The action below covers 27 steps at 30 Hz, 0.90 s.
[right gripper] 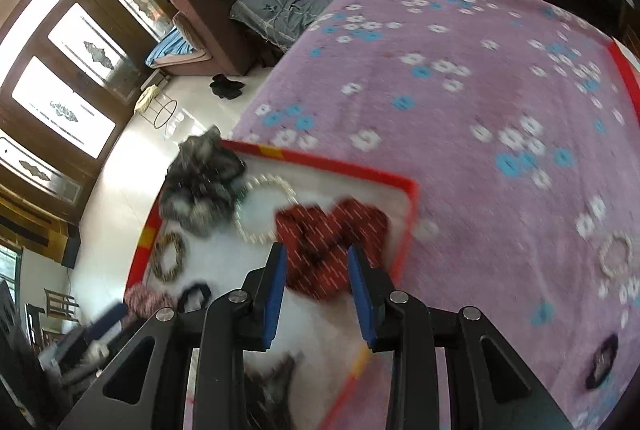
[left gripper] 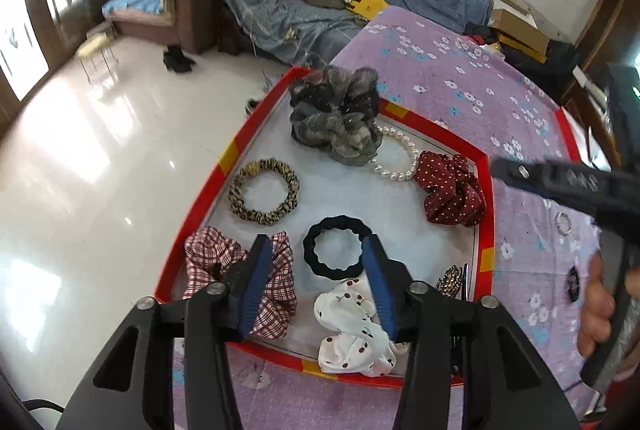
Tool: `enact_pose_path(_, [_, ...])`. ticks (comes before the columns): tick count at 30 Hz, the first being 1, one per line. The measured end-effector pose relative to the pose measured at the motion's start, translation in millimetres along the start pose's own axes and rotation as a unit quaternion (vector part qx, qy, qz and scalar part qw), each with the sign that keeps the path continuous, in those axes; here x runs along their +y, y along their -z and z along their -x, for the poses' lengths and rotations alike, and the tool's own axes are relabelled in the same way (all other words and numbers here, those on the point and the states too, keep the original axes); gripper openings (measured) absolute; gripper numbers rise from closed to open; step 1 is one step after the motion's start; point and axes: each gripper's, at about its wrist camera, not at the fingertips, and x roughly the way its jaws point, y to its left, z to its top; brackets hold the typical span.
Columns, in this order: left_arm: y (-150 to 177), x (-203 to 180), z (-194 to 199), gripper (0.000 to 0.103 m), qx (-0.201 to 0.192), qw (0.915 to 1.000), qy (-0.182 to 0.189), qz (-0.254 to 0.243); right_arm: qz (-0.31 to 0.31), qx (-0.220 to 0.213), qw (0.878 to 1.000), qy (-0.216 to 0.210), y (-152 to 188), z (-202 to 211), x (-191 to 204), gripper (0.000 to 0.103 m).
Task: Organize jewelry
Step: 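Open both tools to drop the hair tie and pearl bracelet into the tray, then withdraw both tools from the tray toward the remaining bracelets on the bed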
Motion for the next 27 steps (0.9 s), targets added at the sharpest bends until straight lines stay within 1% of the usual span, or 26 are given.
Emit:
enact_pose_path(2, [-0.1,-10.0,8.3,0.054,-0.013,0.9997,-0.006,-0.019,-0.009,-0.006,1.0,0.004,16.6,15.3,-15.3,0.035])
enact_pose_path(4, [0.1,-18.5,14.4,0.056,-0.02,0.9992,-0.004,-0.034,-0.02,-0.011,1.0,0.011,28.7,25.9,-32.1,0.036])
enact_pose_path(7, [0.3,-37.7,21.4,0.057,-0.024,0.998,0.012,-0.058,-0.044,-0.024,0.998,0.029,53.9,47.6,-59.5,0.036])
enact_pose_path(11, [0.8,-59.3,27.7,0.057,-0.022,0.9958,0.032,-0.083,-0.093,-0.043,0.994,0.046,90.7,78.9,-101.7,0.036])
enact_pose_path(14, [3.6,-78.1,32.6,0.057,-0.022,0.9934,0.045,-0.104,-0.148,-0.061,0.985,0.056,120.9,103.7,-139.6,0.036])
enact_pose_path(15, [5.1,-84.3,33.3,0.057,-0.021,0.9926,0.049,-0.109,-0.173,-0.068,0.981,0.061,135.0,113.2,-155.2,0.037])
enact_pose_path(19, [13.9,-110.8,33.3,0.057,-0.005,0.9882,0.073,-0.134,-0.239,-0.082,0.964,0.079,175.5,134.6,-195.3,0.037])
enact_pose_path(23, [27.5,-139.8,30.0,0.057,0.016,0.9825,0.094,-0.16,-0.27,-0.089,0.953,0.105,203.7,147.3,-219.3,0.037])
enact_pose_path(25, [36.0,-154.6,28.3,0.057,0.024,0.9794,0.1,-0.174,-0.275,-0.089,0.95,0.115,212.4,149.9,-226.8,0.037])
enact_pose_path(27, [42.2,-166.1,26.9,0.057,0.03,0.9769,0.103,-0.185,-0.275,-0.088,0.95,0.117,216.9,150.2,-230.9,0.037])
